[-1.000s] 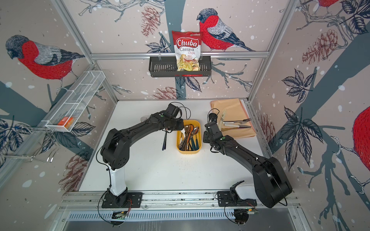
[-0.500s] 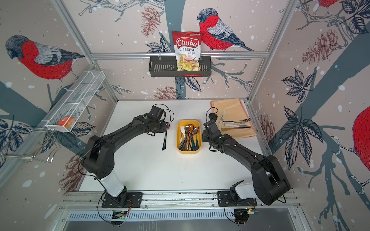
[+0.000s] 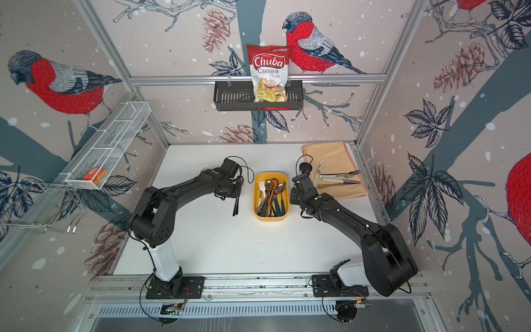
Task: Put the spoon into the storage box
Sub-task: Pick up the spoon from the center of the board.
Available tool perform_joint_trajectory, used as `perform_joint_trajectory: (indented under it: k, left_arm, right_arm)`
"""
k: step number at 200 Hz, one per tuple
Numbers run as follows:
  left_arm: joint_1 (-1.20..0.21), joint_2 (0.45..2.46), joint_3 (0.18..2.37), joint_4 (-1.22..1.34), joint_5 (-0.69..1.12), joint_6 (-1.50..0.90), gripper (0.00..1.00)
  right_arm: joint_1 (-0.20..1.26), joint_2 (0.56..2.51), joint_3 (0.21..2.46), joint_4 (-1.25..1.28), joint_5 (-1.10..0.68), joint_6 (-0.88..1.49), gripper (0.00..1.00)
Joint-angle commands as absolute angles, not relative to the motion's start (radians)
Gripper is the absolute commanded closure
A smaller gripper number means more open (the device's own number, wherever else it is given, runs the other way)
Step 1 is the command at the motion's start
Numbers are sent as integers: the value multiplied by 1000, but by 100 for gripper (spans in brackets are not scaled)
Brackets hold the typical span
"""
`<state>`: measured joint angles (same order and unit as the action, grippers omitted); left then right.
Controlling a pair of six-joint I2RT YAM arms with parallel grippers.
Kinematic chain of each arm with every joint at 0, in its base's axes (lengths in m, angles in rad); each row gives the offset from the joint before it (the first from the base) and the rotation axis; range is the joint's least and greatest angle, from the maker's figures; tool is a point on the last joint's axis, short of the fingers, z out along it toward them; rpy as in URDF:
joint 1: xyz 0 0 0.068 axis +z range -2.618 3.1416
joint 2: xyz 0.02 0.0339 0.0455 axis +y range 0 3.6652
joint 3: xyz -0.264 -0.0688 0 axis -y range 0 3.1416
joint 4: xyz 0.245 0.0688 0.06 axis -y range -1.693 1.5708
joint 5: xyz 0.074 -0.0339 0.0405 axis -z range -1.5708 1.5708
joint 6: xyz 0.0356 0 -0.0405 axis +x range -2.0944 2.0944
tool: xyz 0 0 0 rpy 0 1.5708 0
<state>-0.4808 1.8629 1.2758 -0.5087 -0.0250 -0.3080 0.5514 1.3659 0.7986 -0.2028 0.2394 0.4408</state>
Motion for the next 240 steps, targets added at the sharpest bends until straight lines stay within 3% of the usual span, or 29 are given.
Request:
perform_joint_trajectory:
  k: [1,240]
  left_arm:
    - [-477,1877,1269,-494,-4,-289,72]
    - [-477,1980,1284,-497,-58,-284,77]
  right_arm:
    - [554,1361,797,-210,259,443,55]
    - [557,1361,788,-209,262,452,55]
